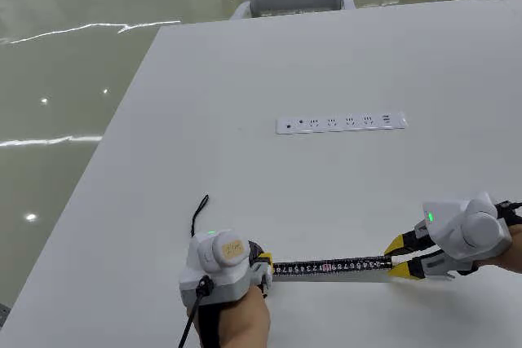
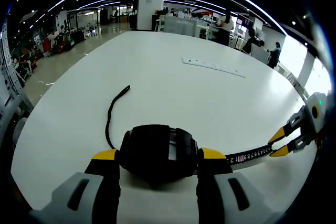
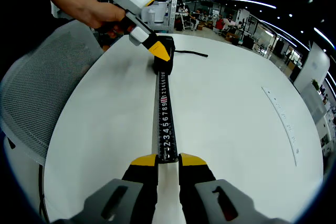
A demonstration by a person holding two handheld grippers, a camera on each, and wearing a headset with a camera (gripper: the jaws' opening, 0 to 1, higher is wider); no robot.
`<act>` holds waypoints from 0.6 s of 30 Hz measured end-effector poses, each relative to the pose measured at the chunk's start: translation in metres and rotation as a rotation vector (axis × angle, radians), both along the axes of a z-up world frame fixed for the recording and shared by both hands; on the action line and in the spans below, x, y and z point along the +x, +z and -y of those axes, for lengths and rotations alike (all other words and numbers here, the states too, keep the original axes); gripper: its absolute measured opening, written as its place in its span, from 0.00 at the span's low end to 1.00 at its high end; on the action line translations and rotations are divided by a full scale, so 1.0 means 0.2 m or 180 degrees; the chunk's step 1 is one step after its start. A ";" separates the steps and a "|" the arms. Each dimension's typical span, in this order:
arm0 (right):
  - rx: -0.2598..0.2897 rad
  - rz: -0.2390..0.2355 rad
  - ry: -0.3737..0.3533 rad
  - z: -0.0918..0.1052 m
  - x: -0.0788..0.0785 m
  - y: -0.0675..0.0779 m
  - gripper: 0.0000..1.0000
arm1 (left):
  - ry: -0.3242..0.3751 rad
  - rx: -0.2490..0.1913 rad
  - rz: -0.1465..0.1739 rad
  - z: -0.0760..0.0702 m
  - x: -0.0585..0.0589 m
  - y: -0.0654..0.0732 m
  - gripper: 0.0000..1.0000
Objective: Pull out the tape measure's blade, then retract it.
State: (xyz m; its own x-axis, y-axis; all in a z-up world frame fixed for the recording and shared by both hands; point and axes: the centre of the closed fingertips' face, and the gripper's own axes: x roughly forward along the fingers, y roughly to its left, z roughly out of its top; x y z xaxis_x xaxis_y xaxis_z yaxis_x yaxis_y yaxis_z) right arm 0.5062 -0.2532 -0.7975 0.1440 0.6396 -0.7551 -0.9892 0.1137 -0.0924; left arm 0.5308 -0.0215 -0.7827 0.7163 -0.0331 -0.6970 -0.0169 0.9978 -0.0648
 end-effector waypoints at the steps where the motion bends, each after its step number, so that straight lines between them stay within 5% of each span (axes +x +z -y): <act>1: 0.0001 0.0000 0.0002 0.00 0.00 0.00 0.14 | -0.0002 -0.0001 0.0001 0.00 0.00 0.00 0.55; 18: 0.0010 -0.0002 0.0016 -0.03 0.00 0.00 0.14 | -0.0018 -0.0013 0.0012 0.00 0.00 0.00 0.55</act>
